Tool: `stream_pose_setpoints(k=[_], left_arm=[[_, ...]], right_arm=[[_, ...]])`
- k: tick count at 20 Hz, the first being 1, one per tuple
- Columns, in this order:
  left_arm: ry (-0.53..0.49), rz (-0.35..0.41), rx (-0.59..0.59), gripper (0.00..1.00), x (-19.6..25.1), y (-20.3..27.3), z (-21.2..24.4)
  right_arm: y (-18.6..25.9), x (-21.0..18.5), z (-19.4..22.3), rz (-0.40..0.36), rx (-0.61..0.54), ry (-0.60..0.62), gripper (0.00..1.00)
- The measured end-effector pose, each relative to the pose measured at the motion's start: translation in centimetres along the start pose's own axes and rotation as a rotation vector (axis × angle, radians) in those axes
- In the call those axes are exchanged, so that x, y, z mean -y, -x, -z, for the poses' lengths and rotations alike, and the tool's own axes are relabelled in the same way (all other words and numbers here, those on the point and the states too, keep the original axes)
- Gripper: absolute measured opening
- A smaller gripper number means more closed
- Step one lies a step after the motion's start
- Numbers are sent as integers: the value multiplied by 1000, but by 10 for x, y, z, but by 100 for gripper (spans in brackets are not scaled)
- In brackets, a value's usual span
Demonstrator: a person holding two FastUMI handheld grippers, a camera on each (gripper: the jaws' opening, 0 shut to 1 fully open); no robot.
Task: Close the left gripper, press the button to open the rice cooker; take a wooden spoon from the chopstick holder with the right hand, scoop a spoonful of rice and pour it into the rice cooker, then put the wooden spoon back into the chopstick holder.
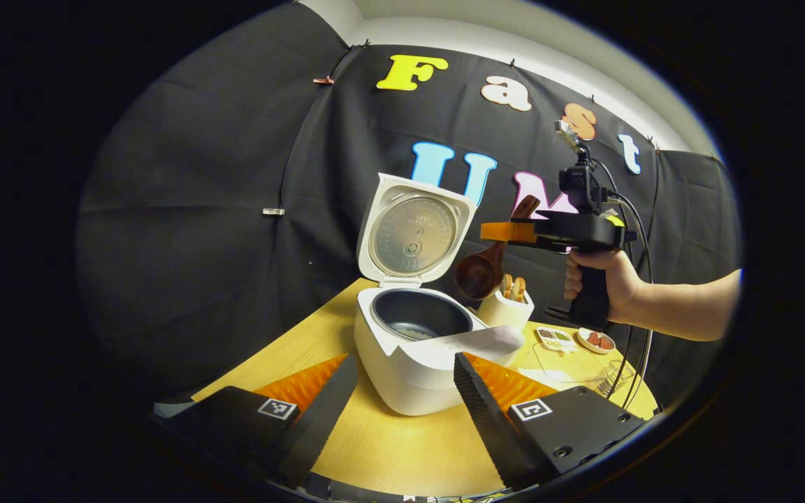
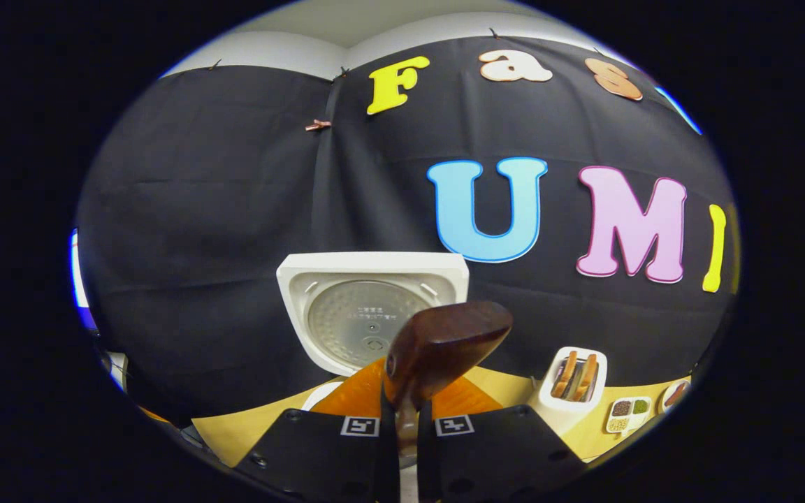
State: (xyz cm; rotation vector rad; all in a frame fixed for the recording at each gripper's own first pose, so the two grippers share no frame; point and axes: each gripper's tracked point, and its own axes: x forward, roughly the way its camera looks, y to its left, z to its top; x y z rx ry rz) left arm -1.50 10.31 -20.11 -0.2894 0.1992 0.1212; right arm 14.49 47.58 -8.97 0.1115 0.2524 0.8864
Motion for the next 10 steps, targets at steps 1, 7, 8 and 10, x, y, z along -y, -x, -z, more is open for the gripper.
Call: stream_pose_setpoints(k=[1,7,8,10], left_arm=[[8,3,-2,96,3,1,0],[-40,58,18,96,33,10,-5],[-48,75,19,96,40,9,-4],[-53,107,12,95,55,3,-2]], right_arm=[[8,7,-3,17,2,-16,14],[81,74,-20,151,17,-131,14],[95,92,-21,186,20,-138,14],[128,131,-20,263,23,-154,14]])
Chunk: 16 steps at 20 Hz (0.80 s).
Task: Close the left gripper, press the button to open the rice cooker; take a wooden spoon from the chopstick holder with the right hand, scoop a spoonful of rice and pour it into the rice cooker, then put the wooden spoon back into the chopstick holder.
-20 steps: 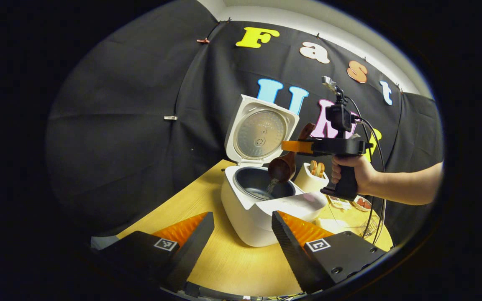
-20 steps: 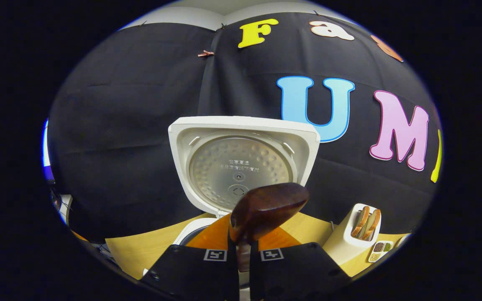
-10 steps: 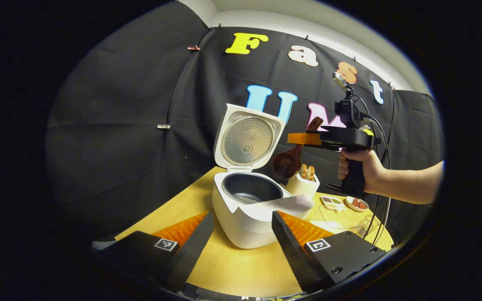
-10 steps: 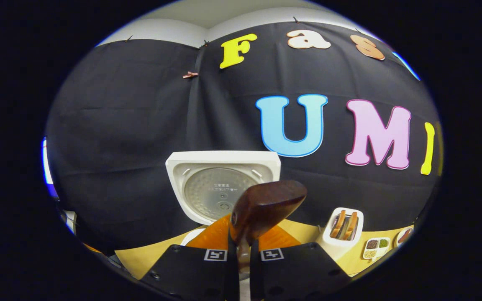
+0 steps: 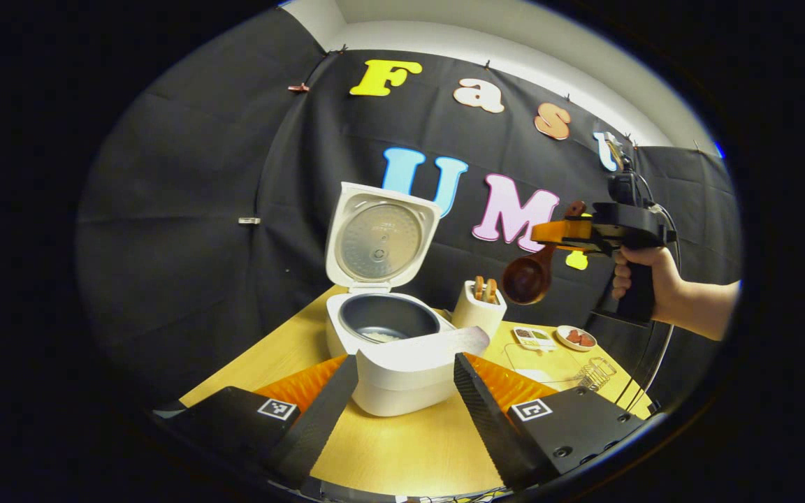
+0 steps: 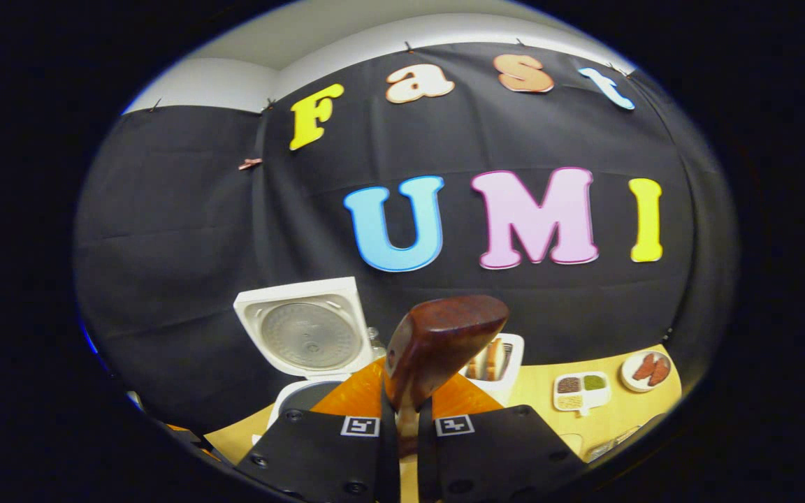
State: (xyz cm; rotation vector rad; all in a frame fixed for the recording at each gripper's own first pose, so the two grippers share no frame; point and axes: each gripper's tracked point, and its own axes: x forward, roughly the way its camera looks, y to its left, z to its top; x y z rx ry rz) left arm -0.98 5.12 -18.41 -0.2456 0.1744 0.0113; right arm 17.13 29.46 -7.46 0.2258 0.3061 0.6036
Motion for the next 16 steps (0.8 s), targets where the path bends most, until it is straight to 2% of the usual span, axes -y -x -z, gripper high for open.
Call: stream_pose_setpoints(k=[4,7,10,16], left_arm=[[-17,46,-11,96,26,-14,-1],[-38,49,-20,96,42,-28,-4],[-41,37,-30,95,59,-43,-7],[-13,-56,-33,95,81,-65,-14]], right_arm=[[49,102,-2,176,8,-71,14],[74,170,8,286,0,-174,14],[93,236,28,387,-27,-222,14],[108,320,75,474,-93,-344,14]])
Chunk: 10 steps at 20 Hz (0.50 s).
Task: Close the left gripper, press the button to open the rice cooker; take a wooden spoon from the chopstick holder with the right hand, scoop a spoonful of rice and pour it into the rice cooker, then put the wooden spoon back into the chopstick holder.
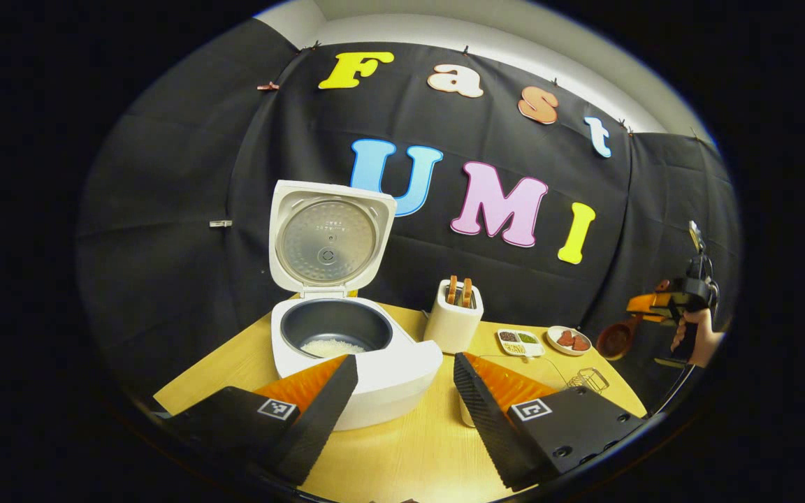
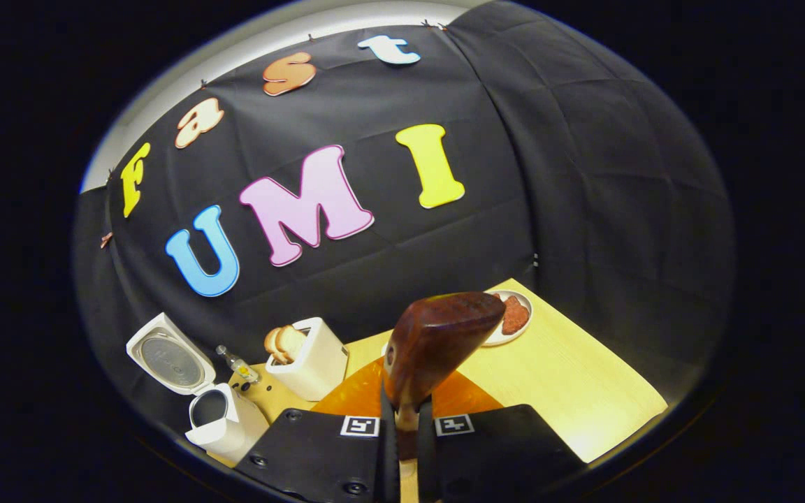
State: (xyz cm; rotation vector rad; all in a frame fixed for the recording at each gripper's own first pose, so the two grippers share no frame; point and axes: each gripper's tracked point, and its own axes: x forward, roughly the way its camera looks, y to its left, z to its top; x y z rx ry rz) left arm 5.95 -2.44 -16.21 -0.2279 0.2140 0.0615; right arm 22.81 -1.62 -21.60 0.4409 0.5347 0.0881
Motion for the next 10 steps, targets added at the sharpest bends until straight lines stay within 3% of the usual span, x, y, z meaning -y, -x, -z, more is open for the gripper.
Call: stream_pose_setpoints(k=[5,10], left_arm=[[12,-86,3,96,9,1,-6],[-13,-168,4,96,17,4,-9]], right_arm=[[-29,54,27,39,-79,-12,14],[-48,80,75,40,-195,-41,14]])
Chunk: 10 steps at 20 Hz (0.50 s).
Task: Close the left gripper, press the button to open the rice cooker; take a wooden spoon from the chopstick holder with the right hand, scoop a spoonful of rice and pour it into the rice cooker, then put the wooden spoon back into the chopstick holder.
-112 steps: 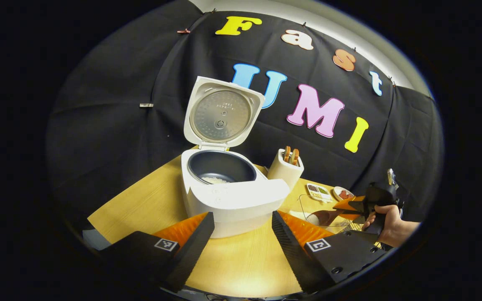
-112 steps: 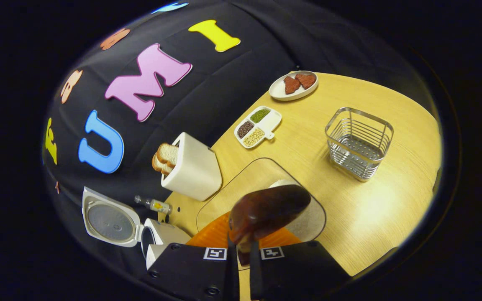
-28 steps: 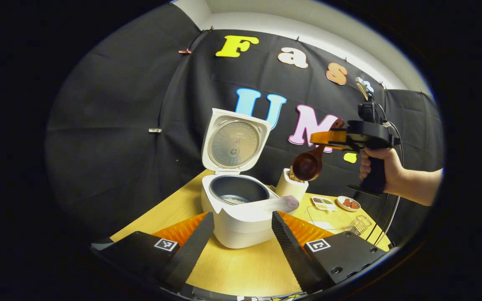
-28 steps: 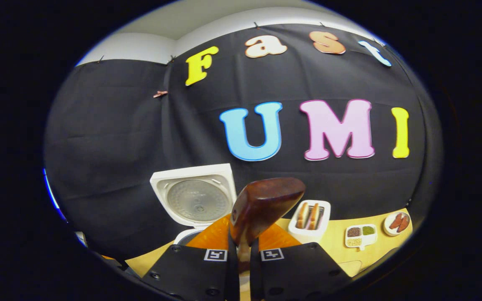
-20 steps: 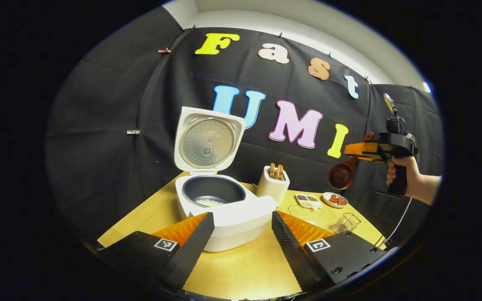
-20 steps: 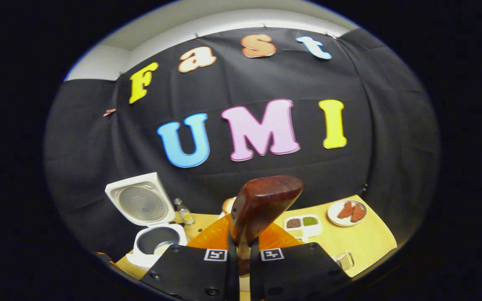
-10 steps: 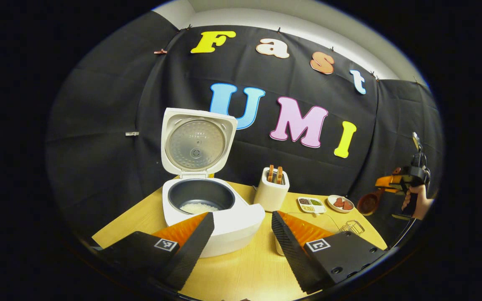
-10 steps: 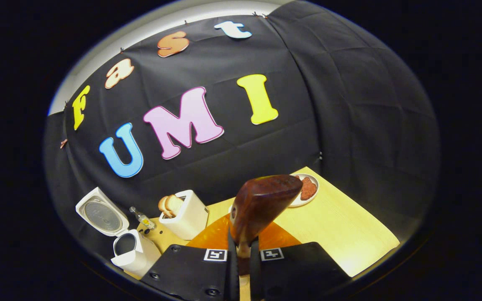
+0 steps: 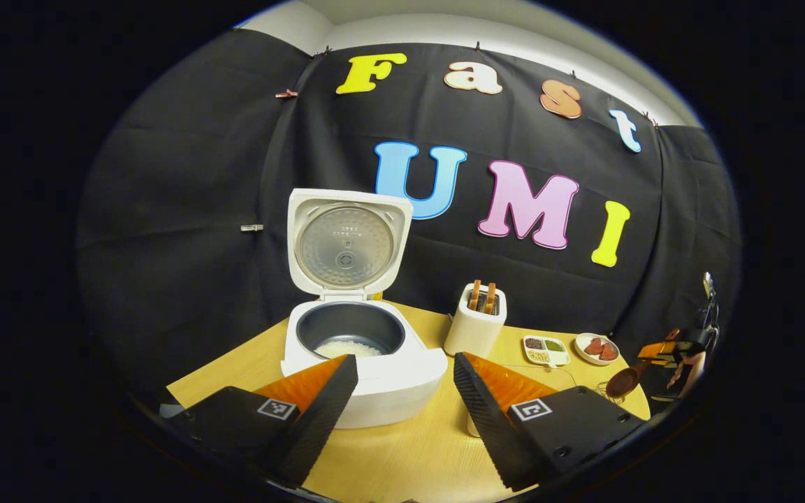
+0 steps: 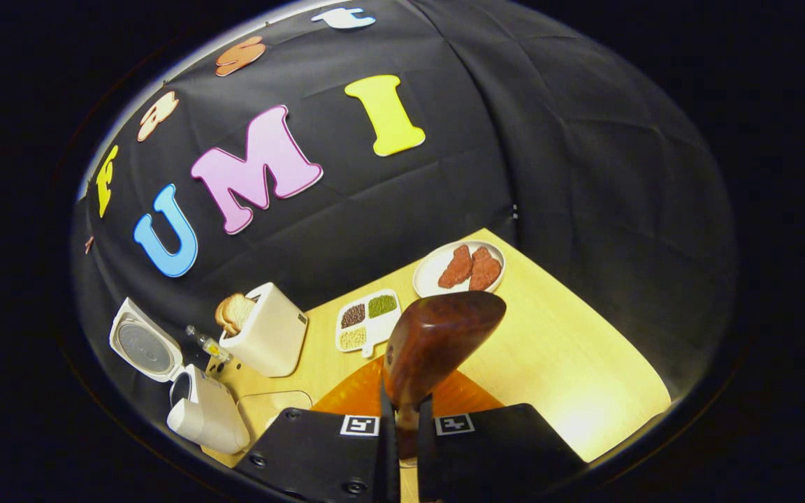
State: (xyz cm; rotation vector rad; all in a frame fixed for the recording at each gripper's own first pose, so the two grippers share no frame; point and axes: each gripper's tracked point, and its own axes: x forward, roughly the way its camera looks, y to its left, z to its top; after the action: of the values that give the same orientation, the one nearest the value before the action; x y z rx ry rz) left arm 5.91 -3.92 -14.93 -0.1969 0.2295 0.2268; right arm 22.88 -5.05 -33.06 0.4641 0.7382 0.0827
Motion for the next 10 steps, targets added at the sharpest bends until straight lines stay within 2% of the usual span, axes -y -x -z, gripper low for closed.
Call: stream_pose_setpoints(k=[7,10], left_arm=[[2,-75,-12,95,12,7,-4],[-2,-94,-9,95,12,11,-7]], right_arm=[[-29,11,36,5,-96,5,15],[-28,15,45,15,-124,-14,17]])
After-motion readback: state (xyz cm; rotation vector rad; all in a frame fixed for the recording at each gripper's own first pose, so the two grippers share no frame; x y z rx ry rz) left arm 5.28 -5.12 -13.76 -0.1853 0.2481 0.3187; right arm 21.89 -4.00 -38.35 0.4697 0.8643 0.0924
